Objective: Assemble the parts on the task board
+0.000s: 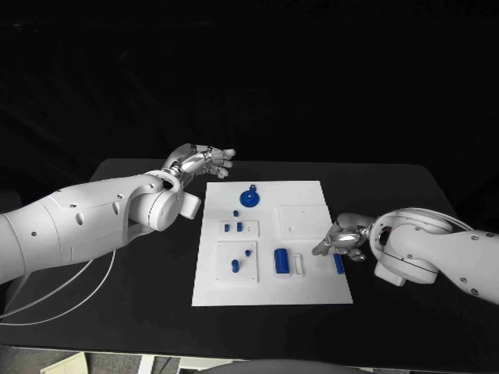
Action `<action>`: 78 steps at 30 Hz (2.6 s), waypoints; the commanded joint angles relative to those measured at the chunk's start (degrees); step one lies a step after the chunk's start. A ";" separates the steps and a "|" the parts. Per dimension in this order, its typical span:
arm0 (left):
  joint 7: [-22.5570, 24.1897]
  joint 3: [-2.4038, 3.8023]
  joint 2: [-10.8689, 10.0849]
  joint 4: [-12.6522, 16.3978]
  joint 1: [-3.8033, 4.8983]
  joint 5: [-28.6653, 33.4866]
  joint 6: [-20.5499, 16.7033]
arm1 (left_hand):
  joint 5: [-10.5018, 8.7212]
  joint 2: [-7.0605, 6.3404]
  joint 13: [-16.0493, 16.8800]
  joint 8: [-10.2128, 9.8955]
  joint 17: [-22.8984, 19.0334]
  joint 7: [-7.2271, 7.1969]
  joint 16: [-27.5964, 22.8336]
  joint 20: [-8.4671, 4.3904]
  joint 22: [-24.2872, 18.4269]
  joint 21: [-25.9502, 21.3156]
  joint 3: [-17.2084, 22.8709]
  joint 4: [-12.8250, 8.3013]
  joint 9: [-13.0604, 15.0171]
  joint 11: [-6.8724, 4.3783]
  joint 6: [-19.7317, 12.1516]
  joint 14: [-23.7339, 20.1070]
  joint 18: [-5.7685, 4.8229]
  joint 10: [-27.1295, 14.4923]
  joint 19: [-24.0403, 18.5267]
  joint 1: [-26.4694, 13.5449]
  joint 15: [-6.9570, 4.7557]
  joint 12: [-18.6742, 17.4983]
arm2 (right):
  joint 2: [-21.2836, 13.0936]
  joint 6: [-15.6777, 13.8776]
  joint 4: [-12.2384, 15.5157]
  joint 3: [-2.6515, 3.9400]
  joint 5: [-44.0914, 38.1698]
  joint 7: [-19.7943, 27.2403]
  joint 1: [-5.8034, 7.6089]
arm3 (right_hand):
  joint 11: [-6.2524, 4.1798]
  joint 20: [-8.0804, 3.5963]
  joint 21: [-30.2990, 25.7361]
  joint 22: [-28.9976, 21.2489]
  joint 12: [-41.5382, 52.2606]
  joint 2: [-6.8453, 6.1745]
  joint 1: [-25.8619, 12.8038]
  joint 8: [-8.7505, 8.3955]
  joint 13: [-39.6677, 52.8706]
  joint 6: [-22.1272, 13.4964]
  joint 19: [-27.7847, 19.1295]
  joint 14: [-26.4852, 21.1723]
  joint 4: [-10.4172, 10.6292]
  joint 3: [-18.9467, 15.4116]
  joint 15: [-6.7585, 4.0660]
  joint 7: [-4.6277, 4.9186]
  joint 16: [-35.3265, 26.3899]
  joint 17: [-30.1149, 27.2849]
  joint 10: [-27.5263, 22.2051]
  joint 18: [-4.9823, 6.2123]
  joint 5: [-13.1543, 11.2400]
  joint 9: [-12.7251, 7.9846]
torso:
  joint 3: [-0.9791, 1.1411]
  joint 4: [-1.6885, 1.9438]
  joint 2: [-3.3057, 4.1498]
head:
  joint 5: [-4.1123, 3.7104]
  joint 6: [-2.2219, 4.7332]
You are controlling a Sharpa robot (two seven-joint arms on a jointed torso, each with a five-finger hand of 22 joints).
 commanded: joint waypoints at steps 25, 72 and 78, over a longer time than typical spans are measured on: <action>0.15 -0.04 0.18 0.12 0.04 0.20 1.07 | 0.04 0.24 -0.09 0.36 0.18 -0.27 -0.41 -0.02 0.11 -0.35 -0.07 -0.08 -0.09 -0.02 -0.12 0.51 1.10 -0.25 0.44 -0.27 0.13 0.28 | -1.18 4.39 -4.09 -0.81 -6.76 -1.35 -2.73 | 0.57 -0.30 -0.90 0.28 -0.79 -1.12 -2.07 -1.01 0.18 -1.50 -0.41 -0.36 2.51 -3.43 -0.04 0.62 -0.67 -0.12 -0.32 4.16 -0.29 0.27 | 0.00 0.17 0.07 | -1.84 0.00; -0.07 -0.06 -0.15 0.07 0.04 0.17 1.14 | -0.01 0.46 -0.10 0.35 0.35 -0.26 -0.54 -0.04 0.19 -0.47 -0.01 0.03 -0.16 -0.05 -0.17 0.59 1.11 -0.21 0.52 -0.34 0.11 0.30 | 1.08 1.06 -8.27 -1.37 -8.64 -1.30 -5.05 | 0.46 1.09 -0.47 0.90 -0.88 7.54 8.13 -0.64 0.43 0.80 -0.23 0.10 0.00 12.76 0.08 0.43 -0.89 -0.08 0.61 4.16 0.30 0.34 | -0.03 0.10 0.03 | -1.85 -0.68; -0.09 -0.07 -0.23 0.06 0.04 0.17 1.14 | -0.03 0.48 -0.11 0.36 0.37 -0.26 -0.56 -0.04 0.20 -0.49 -0.02 0.06 -0.17 -0.04 -0.16 0.60 1.11 -0.22 0.53 -0.37 0.11 0.30 | -1.07 0.11 -6.67 -0.61 -7.69 -1.36 -4.88 | 0.39 1.25 -0.37 0.91 -0.89 7.53 7.67 -0.54 0.41 1.10 -0.14 0.14 0.15 12.86 0.05 0.35 -0.84 -0.07 0.74 4.16 0.22 0.34 | -0.06 0.12 0.01 | -1.86 -0.49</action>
